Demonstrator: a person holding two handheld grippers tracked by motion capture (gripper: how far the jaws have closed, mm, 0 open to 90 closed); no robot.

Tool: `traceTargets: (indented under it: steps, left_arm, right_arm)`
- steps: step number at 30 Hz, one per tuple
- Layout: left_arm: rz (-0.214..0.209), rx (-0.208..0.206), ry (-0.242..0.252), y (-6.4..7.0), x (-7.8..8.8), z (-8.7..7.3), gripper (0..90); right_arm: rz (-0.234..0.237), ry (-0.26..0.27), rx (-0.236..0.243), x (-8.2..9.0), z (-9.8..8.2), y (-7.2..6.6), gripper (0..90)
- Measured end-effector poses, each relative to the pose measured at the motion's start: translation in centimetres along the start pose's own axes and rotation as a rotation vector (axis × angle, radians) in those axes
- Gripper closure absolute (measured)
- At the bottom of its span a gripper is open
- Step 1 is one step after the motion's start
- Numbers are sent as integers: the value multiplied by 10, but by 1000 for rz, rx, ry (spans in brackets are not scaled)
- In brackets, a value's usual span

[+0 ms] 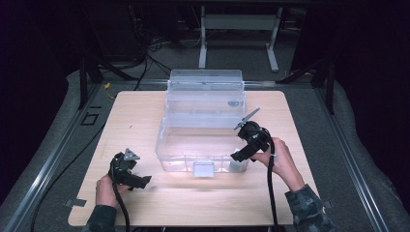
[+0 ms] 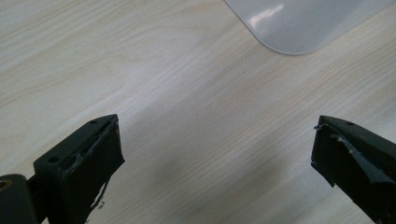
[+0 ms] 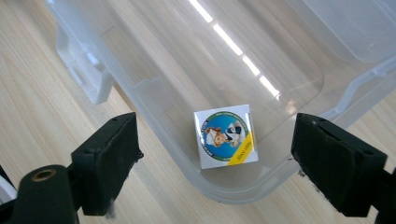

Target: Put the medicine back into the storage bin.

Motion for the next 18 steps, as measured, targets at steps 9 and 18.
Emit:
traceTargets:
  steps: [9, 18]
  left_arm:
    - [3, -1, -3, 0, 0, 0, 19]
    - [7, 0, -7, 0, 0, -1, 18]
  right_arm:
    - [-17, 95, 25, -1, -4, -11, 119]
    - [-7, 145, -2, -4, -13, -9, 141]
Point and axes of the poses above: each handheld gripper's, and its own axes: x roughly backward along the jaws, z roughly out of its top, y roughly to its right, the point moved 8 cm from there along -x, roughly forward along the jaws, and after that the axes turned 11 degrees about -y, right-handed, at the moved point
